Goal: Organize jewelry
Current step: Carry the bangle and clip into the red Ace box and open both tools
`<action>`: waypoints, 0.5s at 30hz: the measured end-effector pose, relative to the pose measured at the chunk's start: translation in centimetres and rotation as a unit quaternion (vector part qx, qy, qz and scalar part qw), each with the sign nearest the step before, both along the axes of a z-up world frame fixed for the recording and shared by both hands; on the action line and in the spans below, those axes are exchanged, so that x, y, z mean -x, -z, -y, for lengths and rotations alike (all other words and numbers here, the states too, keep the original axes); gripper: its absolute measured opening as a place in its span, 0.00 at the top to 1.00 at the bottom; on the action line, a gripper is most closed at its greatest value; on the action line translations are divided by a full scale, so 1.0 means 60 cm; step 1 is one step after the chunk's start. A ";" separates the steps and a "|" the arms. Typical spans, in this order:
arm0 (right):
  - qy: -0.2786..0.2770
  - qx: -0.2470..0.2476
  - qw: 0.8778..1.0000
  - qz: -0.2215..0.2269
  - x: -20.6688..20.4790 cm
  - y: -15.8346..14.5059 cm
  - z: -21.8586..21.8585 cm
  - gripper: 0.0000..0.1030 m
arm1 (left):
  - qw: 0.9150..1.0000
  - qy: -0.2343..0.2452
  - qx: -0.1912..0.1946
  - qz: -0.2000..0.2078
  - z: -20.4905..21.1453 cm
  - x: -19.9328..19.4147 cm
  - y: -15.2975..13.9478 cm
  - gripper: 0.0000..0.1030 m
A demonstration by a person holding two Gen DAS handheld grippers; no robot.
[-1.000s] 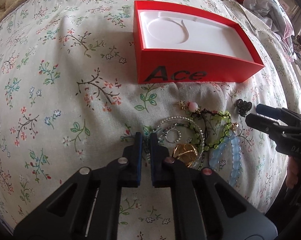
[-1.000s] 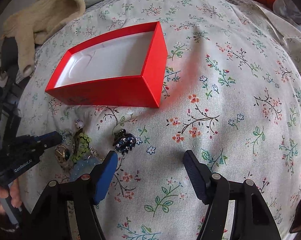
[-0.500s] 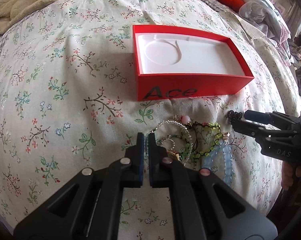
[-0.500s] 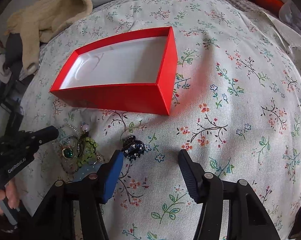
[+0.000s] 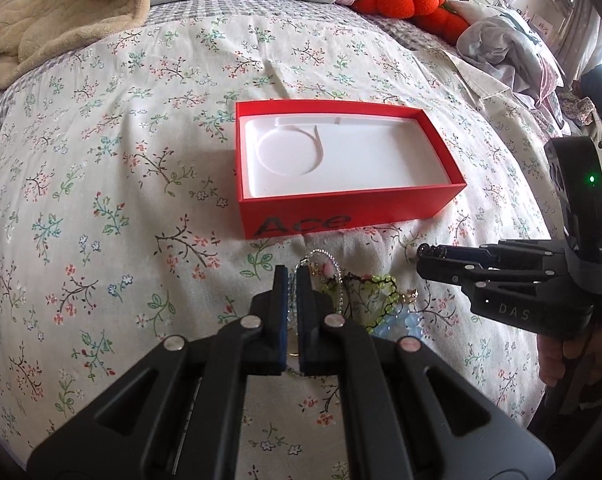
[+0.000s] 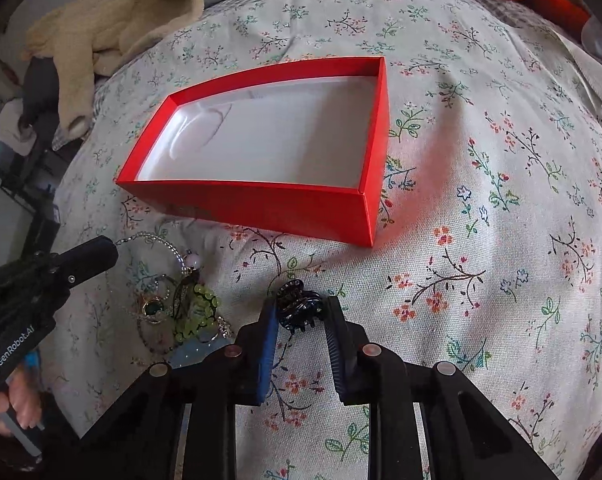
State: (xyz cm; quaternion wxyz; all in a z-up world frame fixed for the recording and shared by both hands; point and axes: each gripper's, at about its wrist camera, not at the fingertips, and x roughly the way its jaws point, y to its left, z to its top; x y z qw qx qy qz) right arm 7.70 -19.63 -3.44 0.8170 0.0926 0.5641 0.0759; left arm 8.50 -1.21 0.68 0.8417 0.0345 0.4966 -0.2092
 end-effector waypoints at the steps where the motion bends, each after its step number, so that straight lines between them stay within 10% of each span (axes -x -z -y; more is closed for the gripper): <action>1: 0.000 -0.005 1.000 0.000 0.001 -0.004 0.000 0.77 | 1.000 -0.001 0.002 0.003 0.003 0.000 -0.003 0.96; 15: 0.011 -0.033 0.998 0.061 0.013 -0.097 0.003 0.77 | 0.997 -0.006 0.057 0.052 0.032 0.006 -0.073 0.96</action>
